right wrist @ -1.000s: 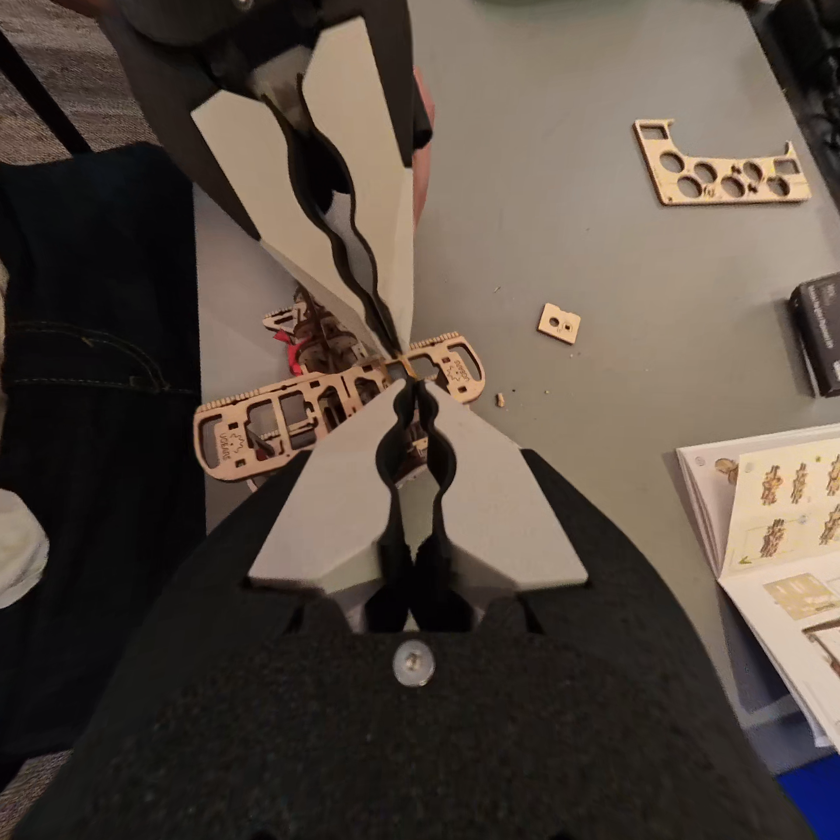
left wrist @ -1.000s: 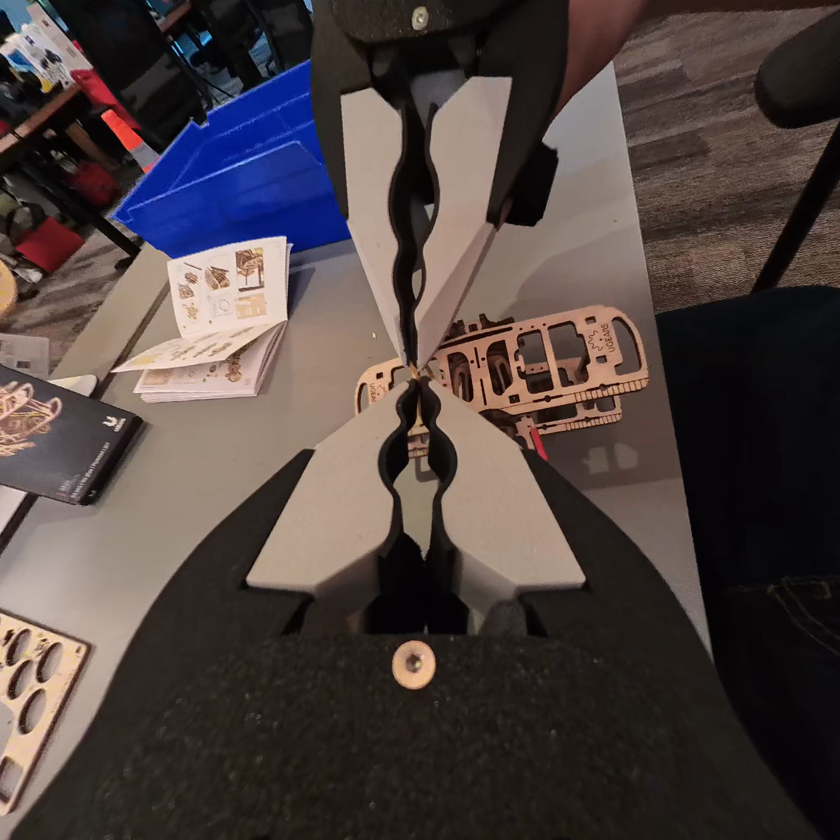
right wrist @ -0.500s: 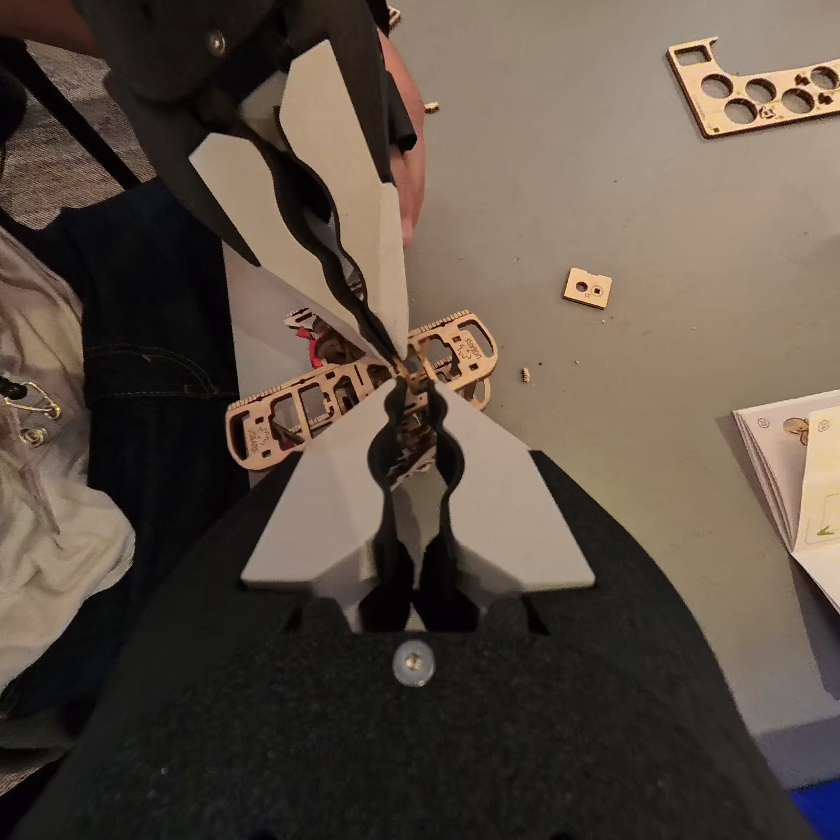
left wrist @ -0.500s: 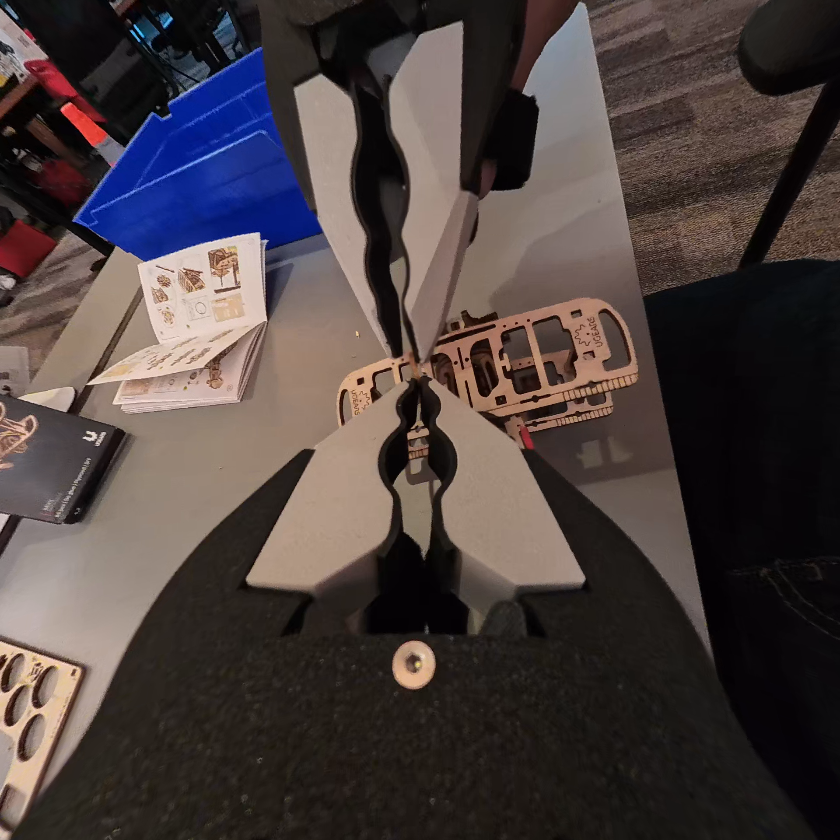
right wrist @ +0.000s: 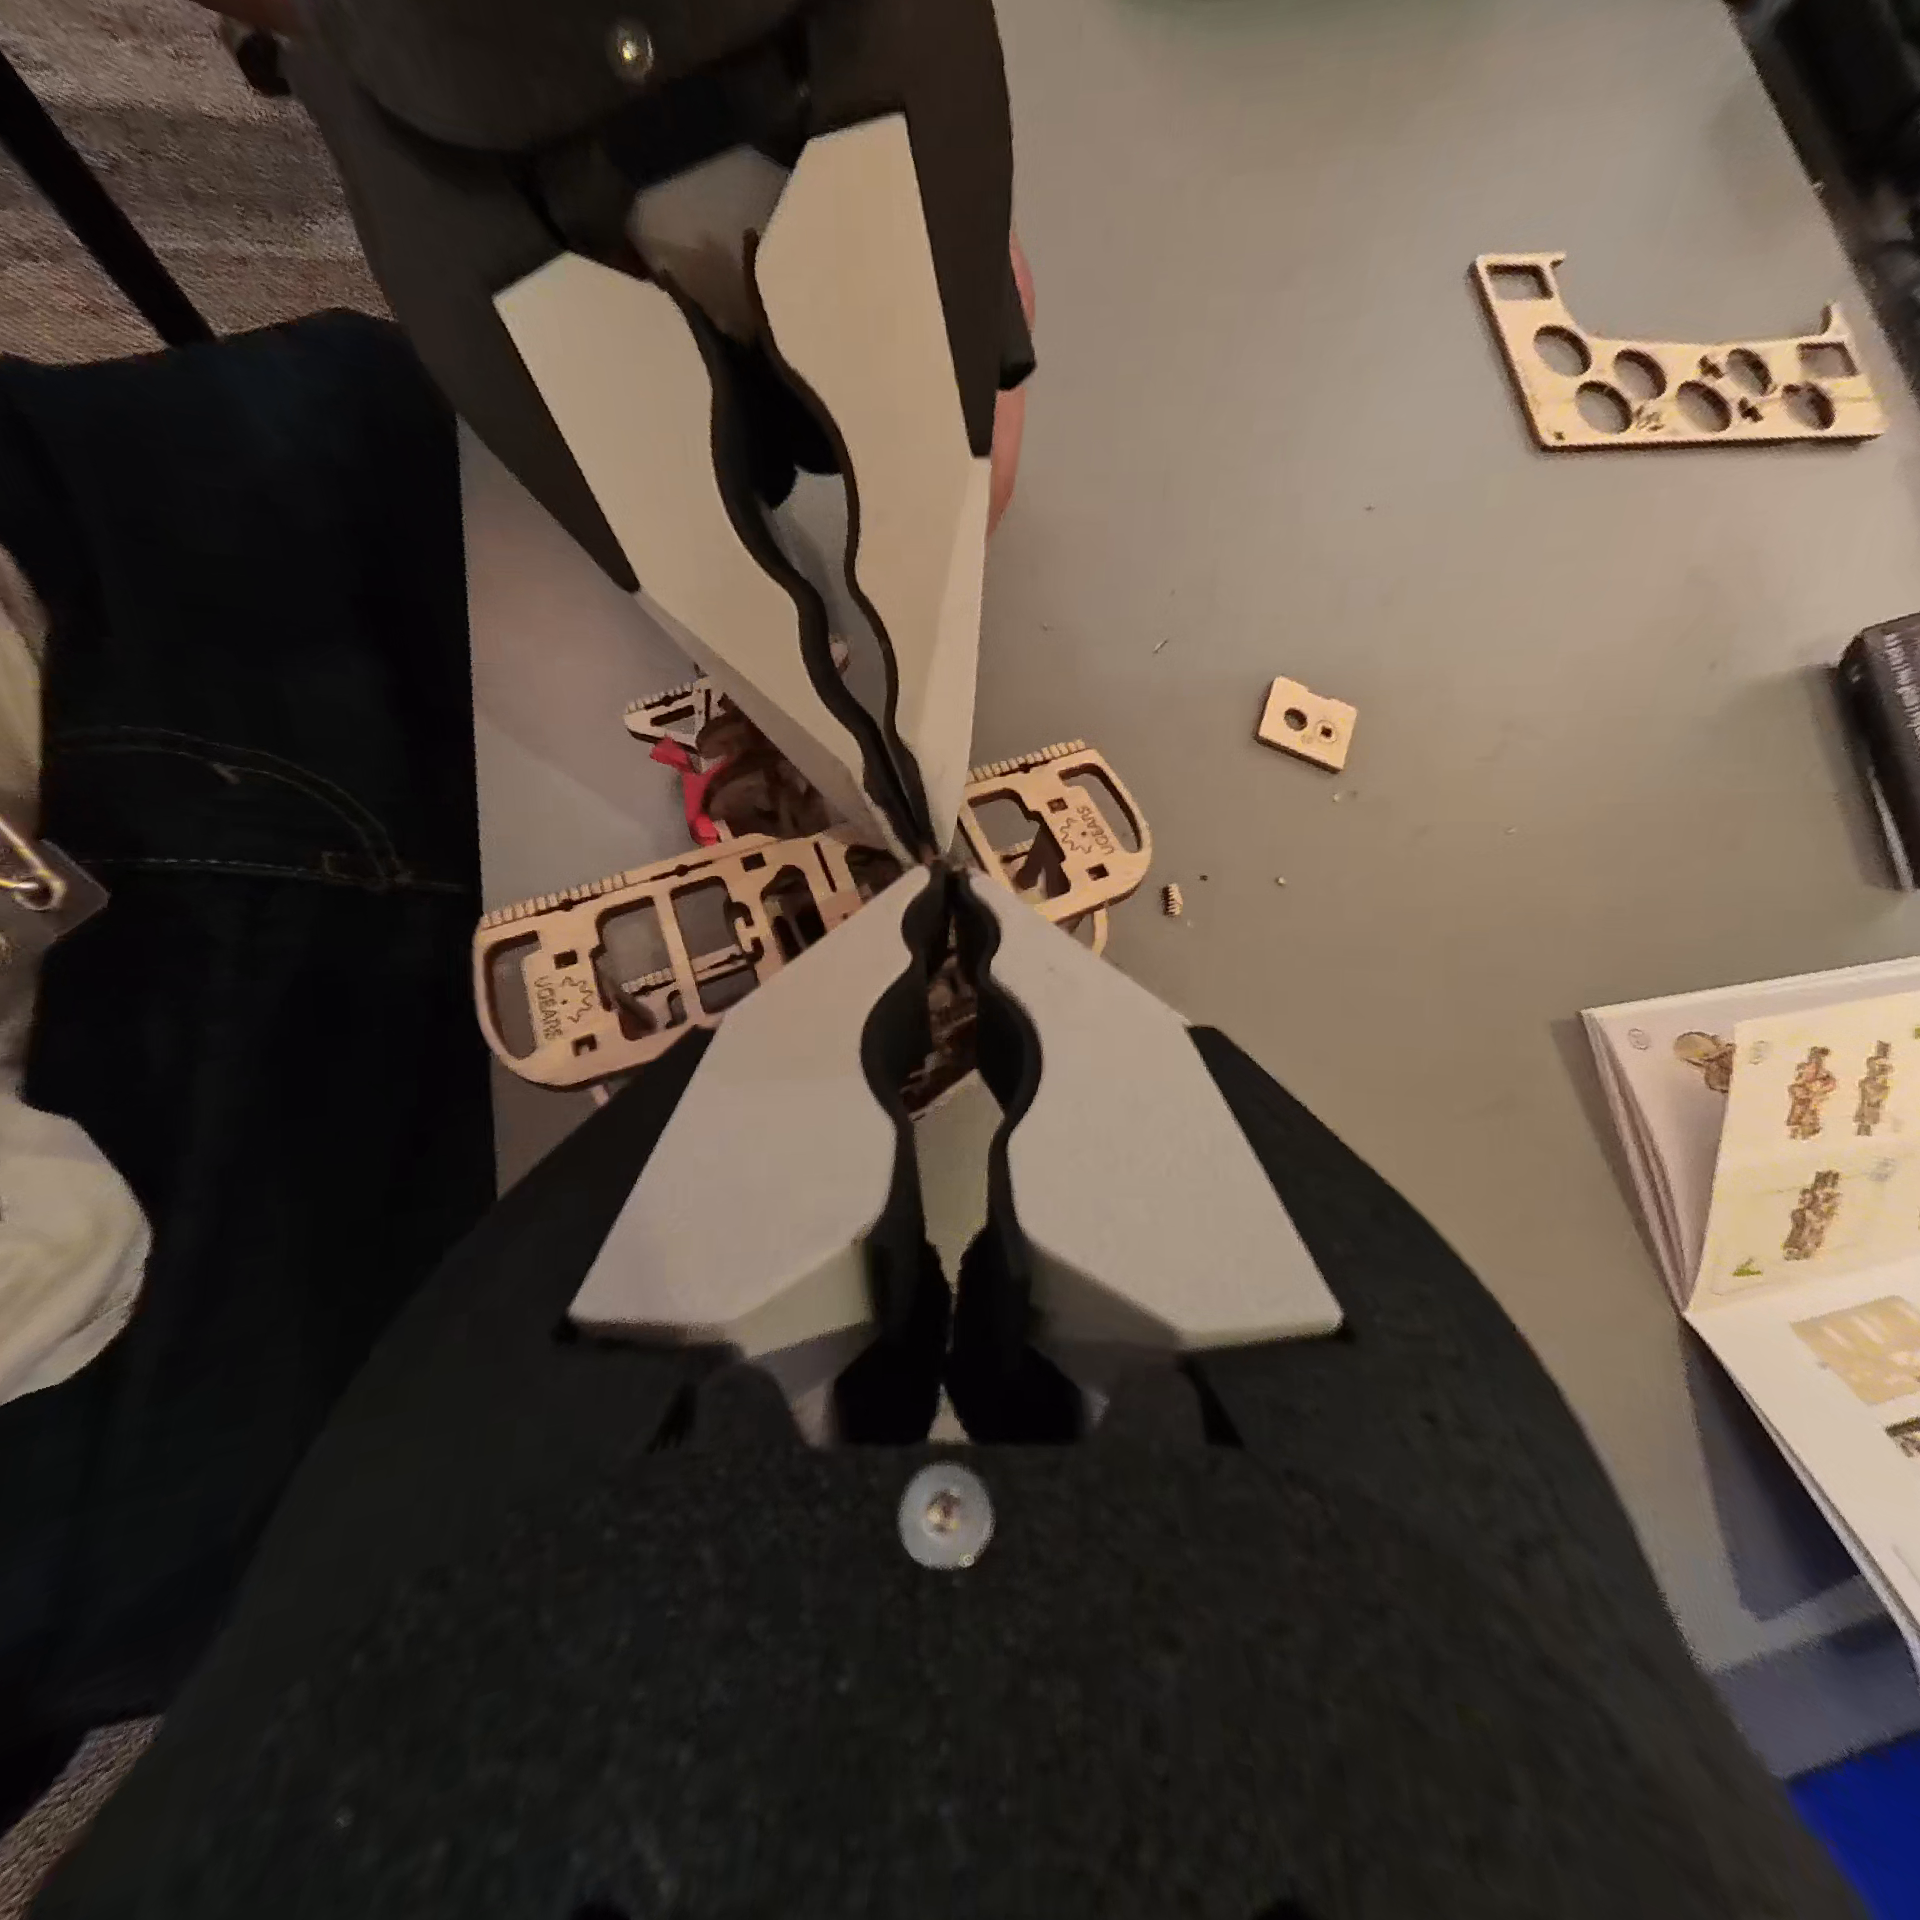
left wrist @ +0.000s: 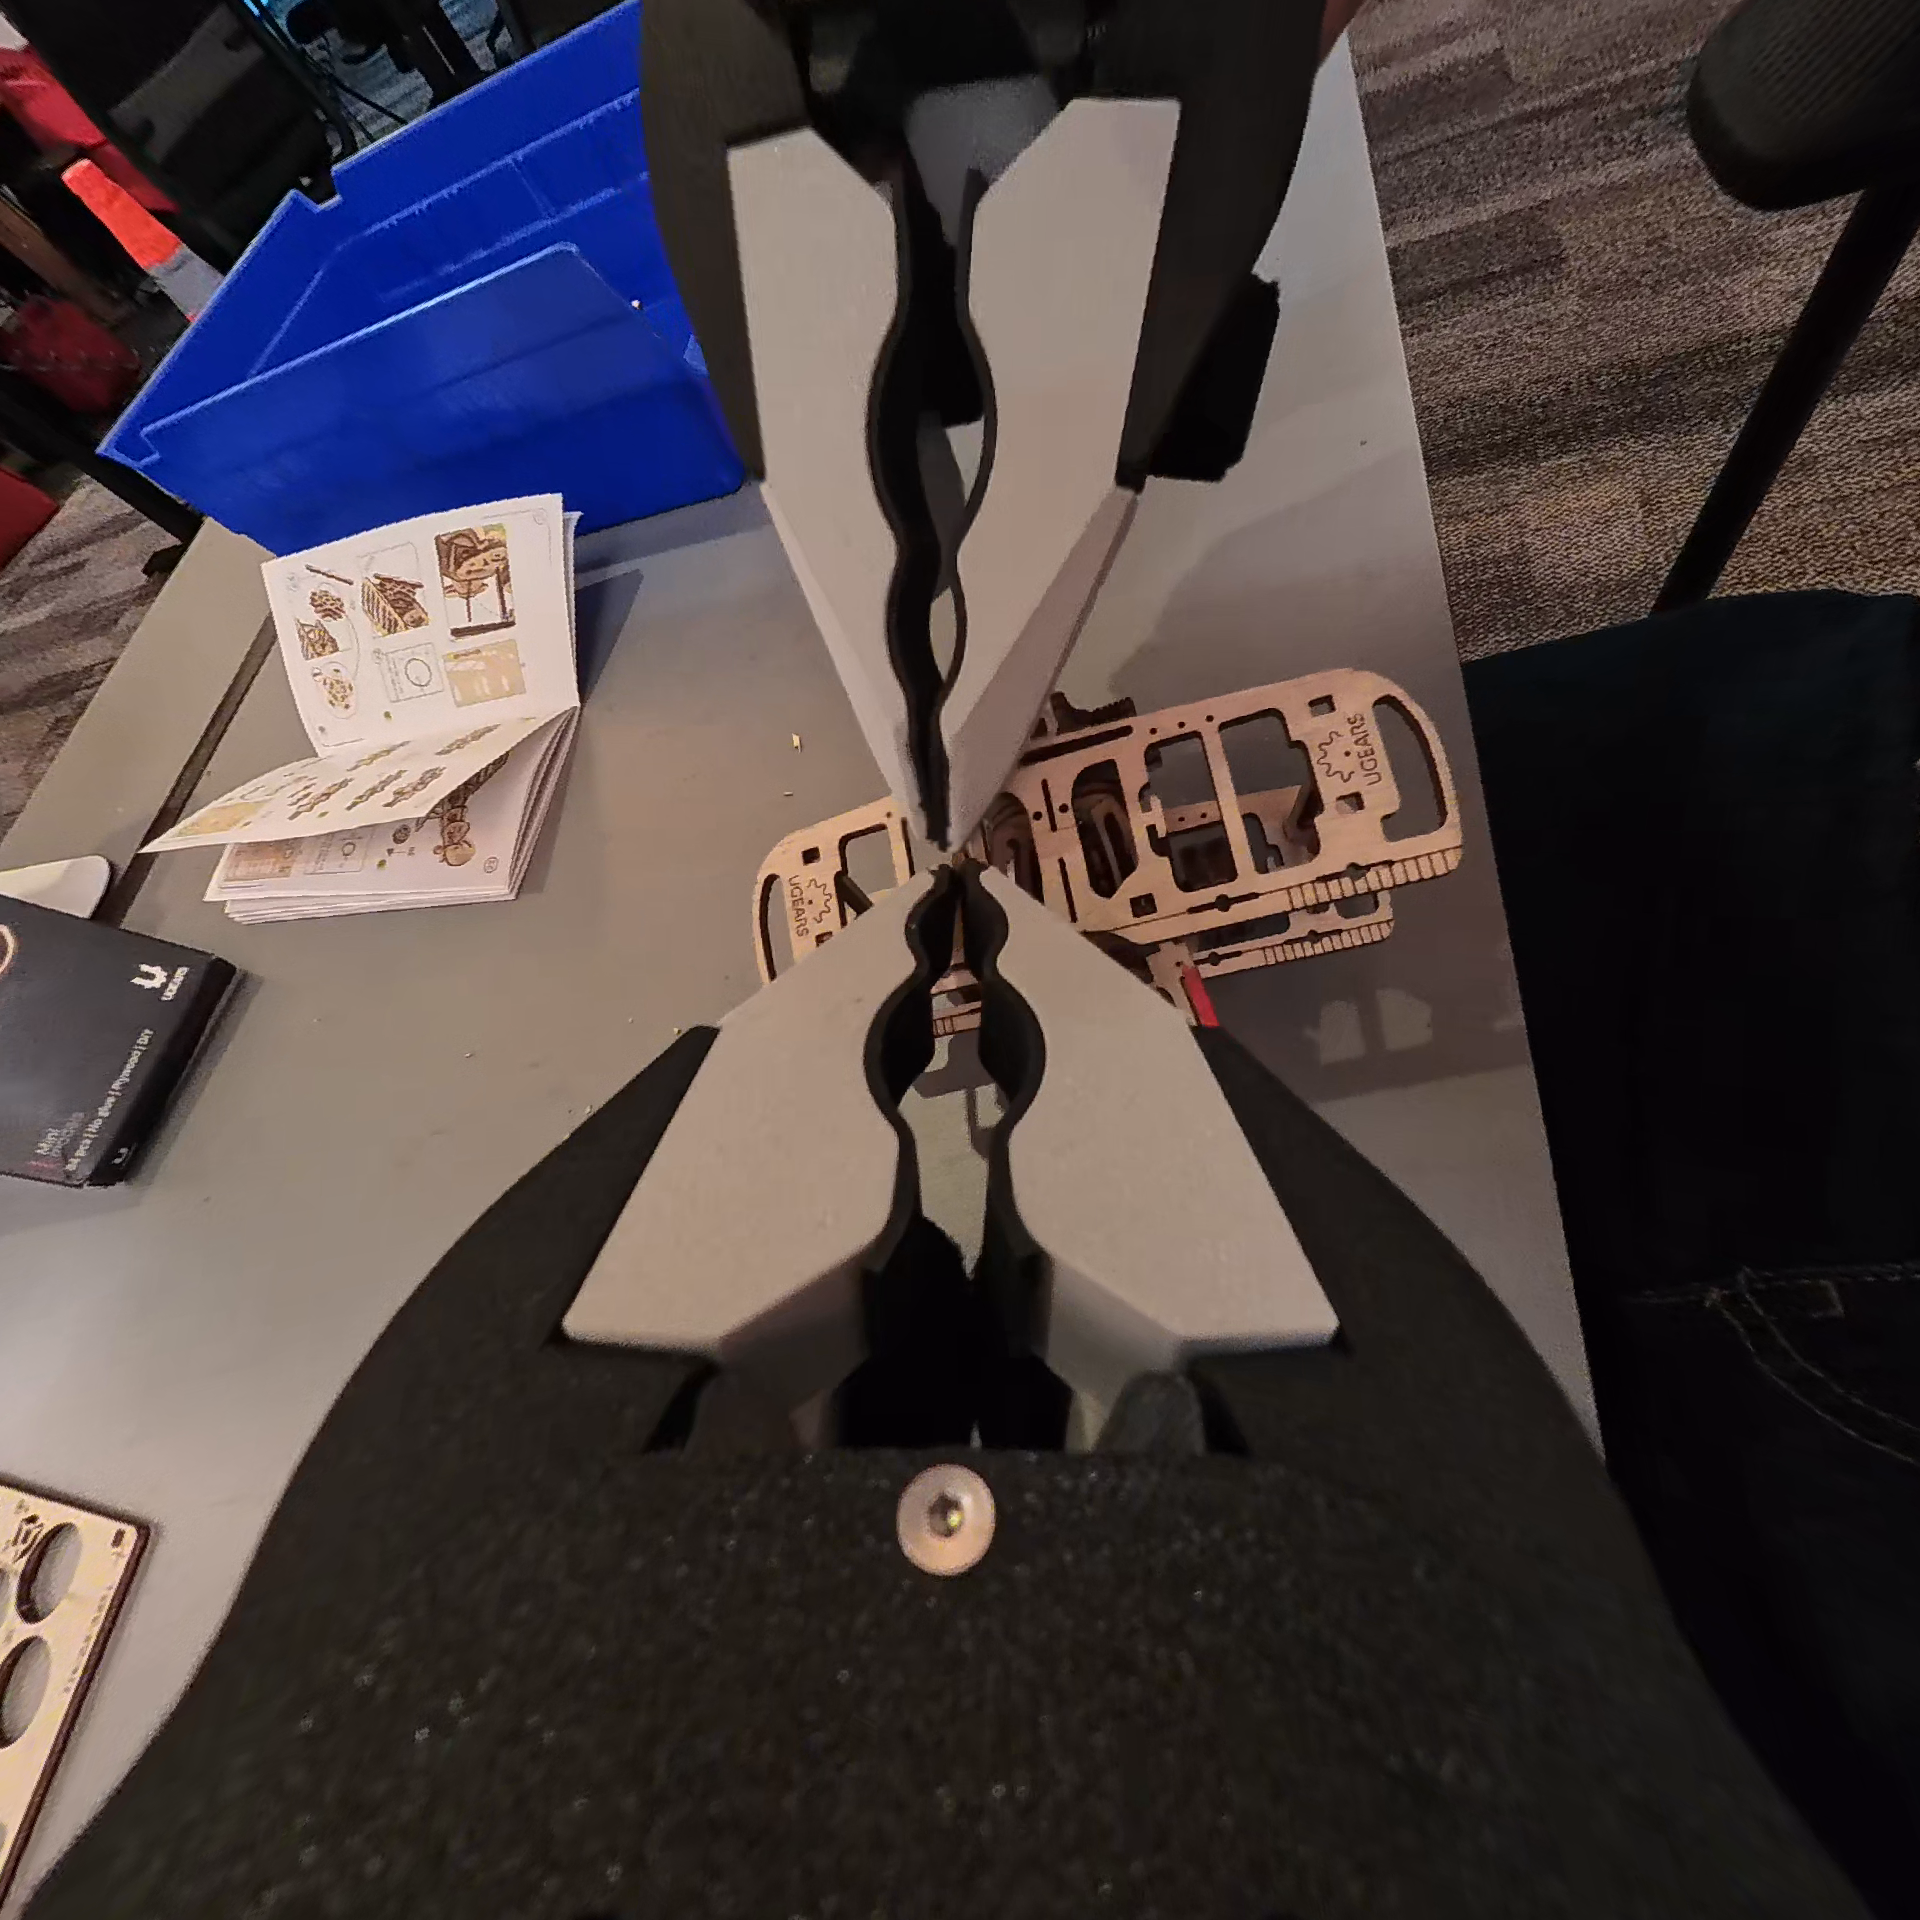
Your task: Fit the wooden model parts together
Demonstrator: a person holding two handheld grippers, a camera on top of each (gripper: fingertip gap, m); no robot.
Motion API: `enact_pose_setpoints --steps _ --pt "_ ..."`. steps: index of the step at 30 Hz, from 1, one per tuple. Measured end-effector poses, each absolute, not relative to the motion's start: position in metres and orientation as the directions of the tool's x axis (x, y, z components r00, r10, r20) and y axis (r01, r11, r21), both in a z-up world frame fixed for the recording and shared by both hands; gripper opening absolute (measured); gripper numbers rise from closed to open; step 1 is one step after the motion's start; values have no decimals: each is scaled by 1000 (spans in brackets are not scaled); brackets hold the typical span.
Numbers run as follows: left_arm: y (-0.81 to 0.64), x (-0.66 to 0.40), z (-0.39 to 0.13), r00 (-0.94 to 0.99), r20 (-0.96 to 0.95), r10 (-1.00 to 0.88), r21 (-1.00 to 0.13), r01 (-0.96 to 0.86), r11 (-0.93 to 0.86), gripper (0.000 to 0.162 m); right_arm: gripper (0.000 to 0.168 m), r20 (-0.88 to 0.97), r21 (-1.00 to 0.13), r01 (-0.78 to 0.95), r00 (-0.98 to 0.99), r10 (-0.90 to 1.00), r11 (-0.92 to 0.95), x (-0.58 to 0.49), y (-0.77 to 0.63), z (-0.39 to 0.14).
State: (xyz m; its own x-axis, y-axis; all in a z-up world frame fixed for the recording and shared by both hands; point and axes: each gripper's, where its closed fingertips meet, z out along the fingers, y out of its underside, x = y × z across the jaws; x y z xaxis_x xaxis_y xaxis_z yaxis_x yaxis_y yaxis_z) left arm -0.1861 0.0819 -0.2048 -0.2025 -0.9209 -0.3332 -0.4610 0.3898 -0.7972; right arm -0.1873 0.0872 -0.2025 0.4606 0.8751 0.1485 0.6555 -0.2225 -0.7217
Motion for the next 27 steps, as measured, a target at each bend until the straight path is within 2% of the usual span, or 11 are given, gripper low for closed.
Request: enact_pose_setpoints --steps 9,15,27 --pt "80 -187 -206 -212 -334 -918 -795 -460 395 0 0 84 -716 643 466 881 -272 -185 86 -204" --pt "78 -186 -206 -224 -349 -910 -786 -459 414 0 0 49 -753 592 485 873 -287 -187 89 -193" --pt "81 -186 -206 -213 -349 -912 -781 -472 409 0 0 50 -731 615 481 875 -296 -186 88 -204"
